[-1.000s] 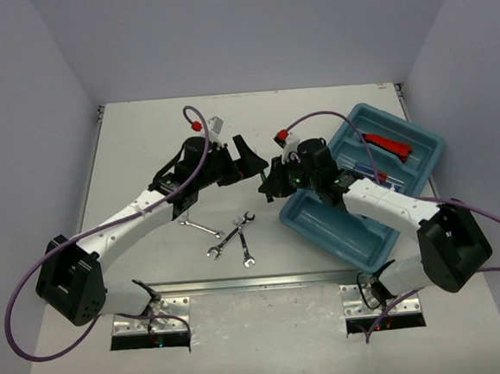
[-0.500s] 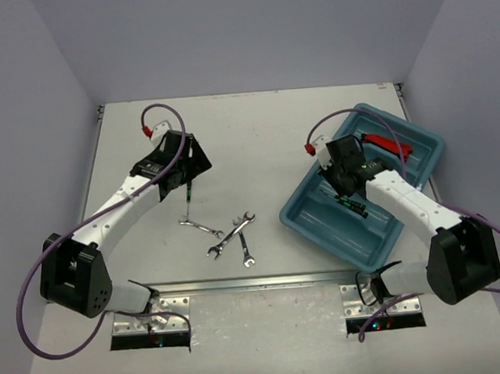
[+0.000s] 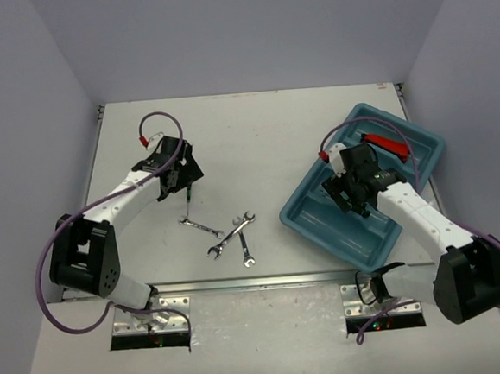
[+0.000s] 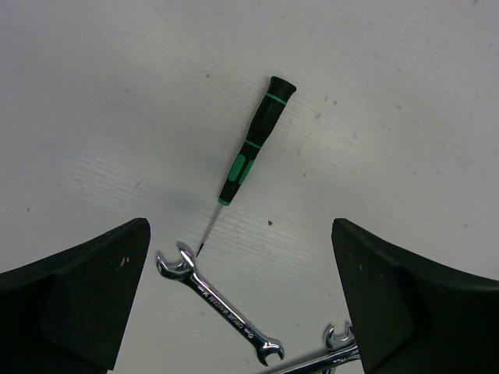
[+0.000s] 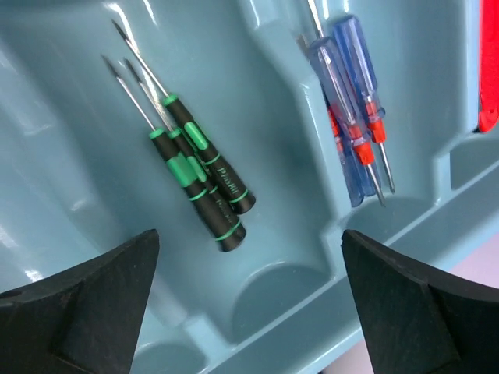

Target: Sort the tools into containers

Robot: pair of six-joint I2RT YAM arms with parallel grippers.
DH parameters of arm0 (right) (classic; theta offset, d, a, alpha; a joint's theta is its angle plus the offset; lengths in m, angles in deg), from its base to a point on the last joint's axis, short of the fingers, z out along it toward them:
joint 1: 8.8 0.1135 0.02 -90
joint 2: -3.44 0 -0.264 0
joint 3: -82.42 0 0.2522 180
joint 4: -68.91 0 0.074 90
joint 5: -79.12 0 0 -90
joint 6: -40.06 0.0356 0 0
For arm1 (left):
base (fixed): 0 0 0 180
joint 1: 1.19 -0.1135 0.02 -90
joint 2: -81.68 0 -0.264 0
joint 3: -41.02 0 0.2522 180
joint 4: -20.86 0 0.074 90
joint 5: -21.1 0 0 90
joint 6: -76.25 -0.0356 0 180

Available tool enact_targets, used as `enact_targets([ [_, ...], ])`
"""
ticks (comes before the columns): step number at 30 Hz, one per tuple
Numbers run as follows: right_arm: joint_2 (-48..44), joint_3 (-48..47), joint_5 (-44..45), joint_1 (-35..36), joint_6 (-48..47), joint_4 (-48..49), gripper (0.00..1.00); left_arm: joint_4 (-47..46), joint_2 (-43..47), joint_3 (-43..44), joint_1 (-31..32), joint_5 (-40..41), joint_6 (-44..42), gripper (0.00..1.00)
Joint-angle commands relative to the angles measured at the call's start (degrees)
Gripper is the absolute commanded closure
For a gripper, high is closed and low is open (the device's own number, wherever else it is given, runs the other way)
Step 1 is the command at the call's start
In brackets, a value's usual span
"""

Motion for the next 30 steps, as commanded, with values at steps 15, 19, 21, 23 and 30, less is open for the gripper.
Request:
enact_targets([
  [15,-23.0,-1.9,-38.6,0.5,25.8,11.3,0.01,-5.4,-23.6,9.5,-3.7,-4.6,-7.9,0.4],
  [19,-21.0,-0.9,-53.1,0.5,32.4,16.2,0.01,-5.8,-27.3,11.7,-3.9,-5.3,-8.2,0.64],
  [21,-20.0,1.0,-59.2,0.5,37.6,20.7,0.01,-6.2,-28.5,12.9,-4.0,-5.8,-8.5,0.81],
  [23,-19.0,4.5,-63.7,0.8,43.4,27.5,0.01,-6.4,-29.6,14.4,-4.1,-6.5,-8.9,0.96],
  [30,-16.0,11.4,-56.5,10.0,47.7,39.7,0.01,-12.3,-21.6,10.6,-3.9,-13.2,-5.4,1.0],
])
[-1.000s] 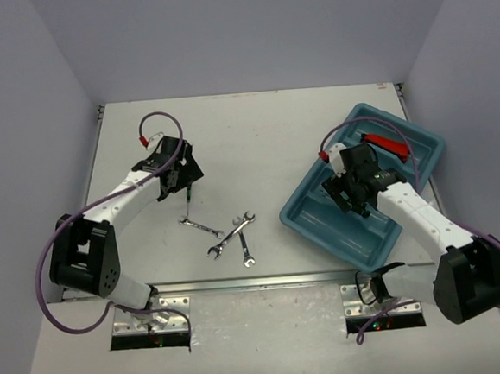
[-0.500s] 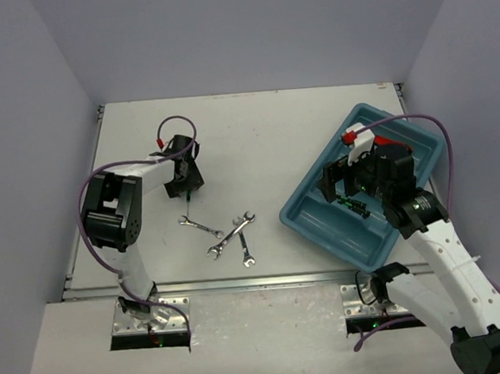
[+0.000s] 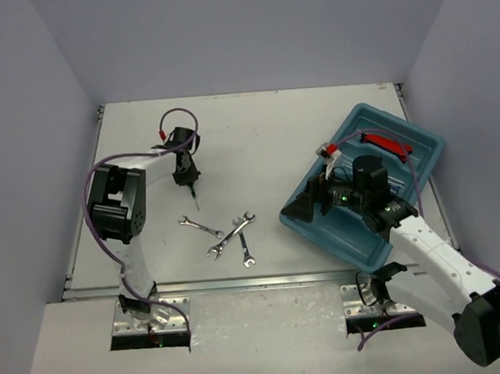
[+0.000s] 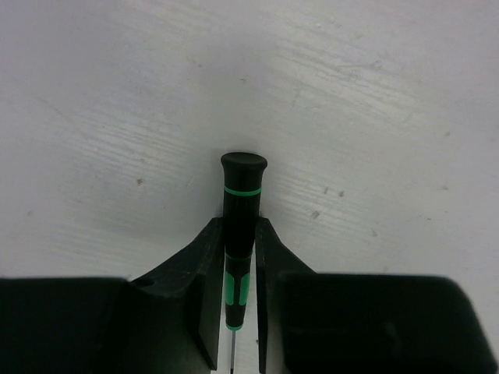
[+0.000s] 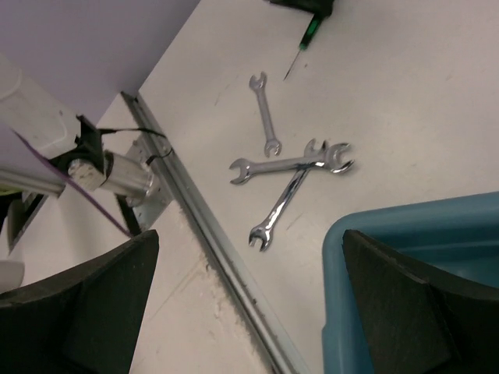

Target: Sort the tools into containers

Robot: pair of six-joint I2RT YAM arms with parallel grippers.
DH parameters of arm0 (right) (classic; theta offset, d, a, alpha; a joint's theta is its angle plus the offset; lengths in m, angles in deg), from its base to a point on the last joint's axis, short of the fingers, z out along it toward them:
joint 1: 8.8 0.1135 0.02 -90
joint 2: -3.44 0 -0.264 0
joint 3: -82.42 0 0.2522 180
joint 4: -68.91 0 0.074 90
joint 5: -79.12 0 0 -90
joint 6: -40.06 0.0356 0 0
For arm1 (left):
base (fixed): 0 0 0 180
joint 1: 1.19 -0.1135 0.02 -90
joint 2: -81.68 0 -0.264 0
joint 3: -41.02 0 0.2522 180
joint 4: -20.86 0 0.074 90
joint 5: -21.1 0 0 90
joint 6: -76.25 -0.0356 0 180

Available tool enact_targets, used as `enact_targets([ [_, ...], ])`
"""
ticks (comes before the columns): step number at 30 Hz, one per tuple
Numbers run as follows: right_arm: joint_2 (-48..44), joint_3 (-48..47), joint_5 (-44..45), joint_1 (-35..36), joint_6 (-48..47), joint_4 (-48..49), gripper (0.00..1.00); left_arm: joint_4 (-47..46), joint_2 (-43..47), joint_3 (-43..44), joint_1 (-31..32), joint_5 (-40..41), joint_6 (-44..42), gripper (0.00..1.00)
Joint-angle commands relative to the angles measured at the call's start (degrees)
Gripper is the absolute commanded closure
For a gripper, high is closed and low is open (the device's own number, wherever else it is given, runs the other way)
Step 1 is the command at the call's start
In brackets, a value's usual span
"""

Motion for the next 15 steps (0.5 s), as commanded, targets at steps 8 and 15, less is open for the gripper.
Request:
enact_targets([
  [8,14.6,-2.7,9.6,15.5,6.5,20.3,0.01,-32.0,34.6,-24.4,12.3,-22.1,11.5,1.0],
  [15,23.7,-9.9,16.8,17.4,7.8,18.8,0.06,-44.5,44.9,-33.3,19.9,-26.0,22.2,1.0],
])
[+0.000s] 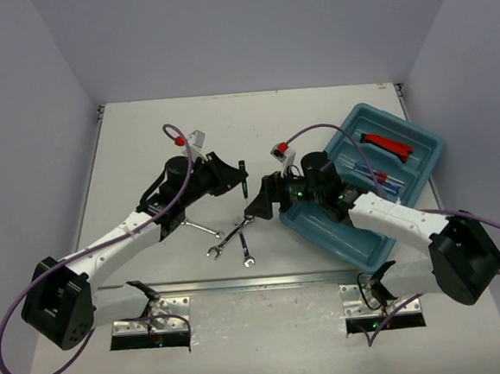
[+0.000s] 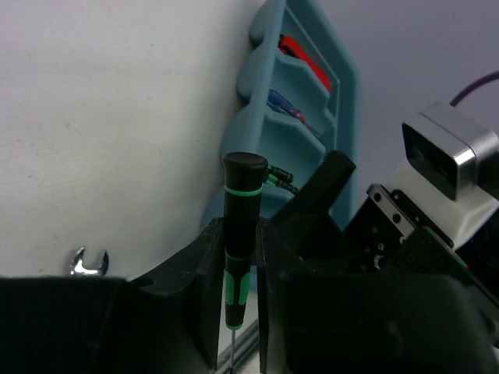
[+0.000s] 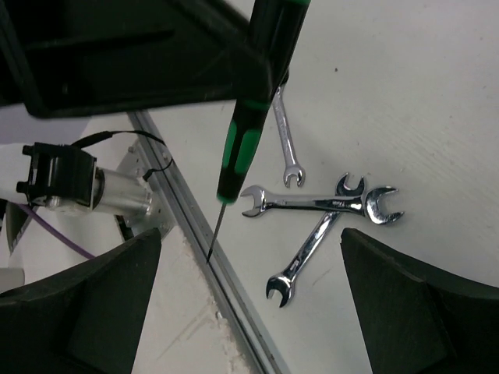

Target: Sort the tools into containers

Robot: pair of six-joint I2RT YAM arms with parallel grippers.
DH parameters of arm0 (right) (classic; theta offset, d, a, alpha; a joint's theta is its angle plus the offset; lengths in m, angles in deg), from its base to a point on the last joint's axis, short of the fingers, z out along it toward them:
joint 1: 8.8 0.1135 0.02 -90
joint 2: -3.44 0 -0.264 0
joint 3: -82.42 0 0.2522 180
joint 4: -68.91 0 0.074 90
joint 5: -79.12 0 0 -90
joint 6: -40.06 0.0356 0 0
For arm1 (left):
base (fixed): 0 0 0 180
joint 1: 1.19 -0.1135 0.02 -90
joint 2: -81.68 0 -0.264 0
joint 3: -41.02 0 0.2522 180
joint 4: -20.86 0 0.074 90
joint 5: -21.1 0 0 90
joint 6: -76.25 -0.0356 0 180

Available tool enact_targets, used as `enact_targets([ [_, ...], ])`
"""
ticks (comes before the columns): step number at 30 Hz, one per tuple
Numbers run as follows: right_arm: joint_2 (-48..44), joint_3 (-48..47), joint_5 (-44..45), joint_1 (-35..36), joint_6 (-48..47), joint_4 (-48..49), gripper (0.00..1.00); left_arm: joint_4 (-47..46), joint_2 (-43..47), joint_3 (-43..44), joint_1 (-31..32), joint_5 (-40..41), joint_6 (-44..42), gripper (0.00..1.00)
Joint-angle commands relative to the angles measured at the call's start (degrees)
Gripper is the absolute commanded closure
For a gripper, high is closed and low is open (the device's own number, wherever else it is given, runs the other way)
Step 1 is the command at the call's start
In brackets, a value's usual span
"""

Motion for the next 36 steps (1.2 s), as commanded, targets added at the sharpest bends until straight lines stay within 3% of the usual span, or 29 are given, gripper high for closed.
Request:
enact_targets([
  [1,2.3,-4.5,5.2,0.6,2.1,5.4,0.08,-10.8,3.0,-3.9,3.7,-2.5,7.6,1.0],
  [3,2.5,-4.8,5.5,0.7,2.5,6.3,0.12,-11.6,3.1,-4.0,5.7,-2.4,8.1,1.0],
  [5,2.7,-5.0,6.3,0.7,2.5,6.6,0.23,-12.9,2.6,-4.1,6.4,-3.6,8.7,1.0],
  [7,3.3,-5.3,7.5,0.6,2.3,6.5,0.52,-16.2,2.3,-5.3,7.1,-5.1,10.6,1.0],
  [10,4.4,-6.0,7.8,0.6,1.2,4.4,0.77,-17.3,2.7,-5.6,7.4,-5.2,11.2,1.0],
  [12,4.0,-5.8,9.4,0.7,0.5,3.3,0.99,-15.9,2.9,-4.9,7.4,-4.0,10.8,0.95],
  [14,2.8,-5.5,10.6,0.7,-1.8,1.6,1.0,-11.9,3.0,-3.7,7.4,-2.9,8.8,0.66],
  [15,2.2,-5.9,12.2,0.6,-4.4,-1.7,1.0,-9.3,2.9,-1.7,7.5,-1.1,6.4,0.23],
  [16,1.4,-7.0,15.2,0.6,-6.8,-6.6,1.0,-4.6,2.6,1.5,7.5,1.7,4.4,0.01],
  [19,-1.1,-10.1,32.1,0.3,-19.3,-19.9,1.0,19.4,1.1,12.9,7.4,17.8,-2.1,0.0],
  [21,-1.9,-12.1,41.2,-0.8,-31.6,-31.9,1.0,30.8,1.8,15.7,7.1,27.0,-4.6,0.0],
  [22,-2.4,-12.2,47.2,-1.1,-36.0,-36.1,1.0,32.3,2.9,15.8,7.0,31.4,-5.6,0.0],
  [24,-4.0,-11.8,50.4,-3.0,-40.4,-39.0,1.0,33.3,5.7,14.6,6.2,33.8,-6.8,0.0],
  [29,-4.2,-10.1,52.1,-13.4,-52.0,-39.8,1.0,33.9,8.1,10.0,4.9,31.7,-10.3,0.0],
  [33,0.7,-9.2,52.9,-16.2,-55.1,-40.8,0.96,39.6,6.4,9.9,4.5,33.6,-11.0,0.0],
  [35,1.3,-8.5,54.7,-16.6,-54.1,-40.9,0.87,41.6,6.2,10.6,4.5,35.1,-10.2,0.0],
  [36,1.5,-8.4,55.4,-16.7,-53.5,-40.8,0.74,43.2,6.3,10.9,4.5,35.6,-9.9,0.0],
])
